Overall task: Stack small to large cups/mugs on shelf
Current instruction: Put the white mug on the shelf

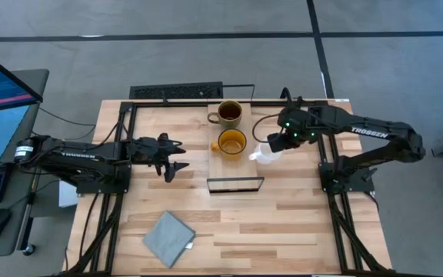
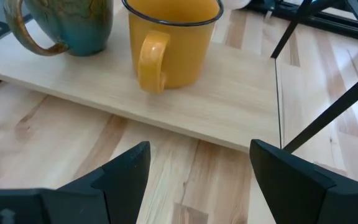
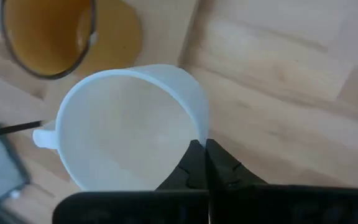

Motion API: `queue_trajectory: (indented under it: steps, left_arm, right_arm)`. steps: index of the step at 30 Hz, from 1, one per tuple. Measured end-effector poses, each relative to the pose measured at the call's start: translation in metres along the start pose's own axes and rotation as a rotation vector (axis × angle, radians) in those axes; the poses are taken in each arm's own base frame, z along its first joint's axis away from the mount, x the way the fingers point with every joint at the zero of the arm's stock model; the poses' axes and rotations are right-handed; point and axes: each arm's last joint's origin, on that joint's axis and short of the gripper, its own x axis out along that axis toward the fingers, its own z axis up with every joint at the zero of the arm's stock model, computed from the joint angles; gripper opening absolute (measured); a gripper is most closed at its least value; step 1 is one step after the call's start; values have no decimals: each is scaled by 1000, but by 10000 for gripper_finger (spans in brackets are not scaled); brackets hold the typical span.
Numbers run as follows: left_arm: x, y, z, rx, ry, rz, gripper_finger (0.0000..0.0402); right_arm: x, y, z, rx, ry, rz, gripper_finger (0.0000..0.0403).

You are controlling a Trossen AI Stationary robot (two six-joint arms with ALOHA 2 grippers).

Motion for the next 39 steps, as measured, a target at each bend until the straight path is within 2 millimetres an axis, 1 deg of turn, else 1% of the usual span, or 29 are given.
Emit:
queue_trajectory:
  steps: [4, 8, 12, 17, 24, 31, 34, 39]
  left_arm:
    - [0, 0, 0, 6, 0, 0, 267]
    - [0, 0, 0, 6, 1, 0, 267]
    - [0, 0, 0, 5, 2, 0, 267]
    - [0, -1, -1, 3, 14, -25, 267]
    - [0, -1, -4, 3, 59, -70, 267]
    - [-1, 0, -10, 29, 120, -64, 267]
    - [-1, 0, -12, 32, 135, -61, 267]
    - [-1, 0, -13, 46, 143, -60, 267]
  right_arm:
    - [-2, 12, -8, 20, 14, 23, 0]
    - [8, 30, -13, 10, 41, -2, 0]
    - [24, 48, -8, -13, 56, -50, 0]
    - [38, 71, 4, -14, 70, -64, 0]
    - [46, 105, 11, -4, 90, -68, 0]
    - [51, 120, 3, 41, 173, -142, 0]
    - [52, 125, 1, 70, 196, -114, 0]
    - [51, 128, -4, 147, 192, -118, 0]
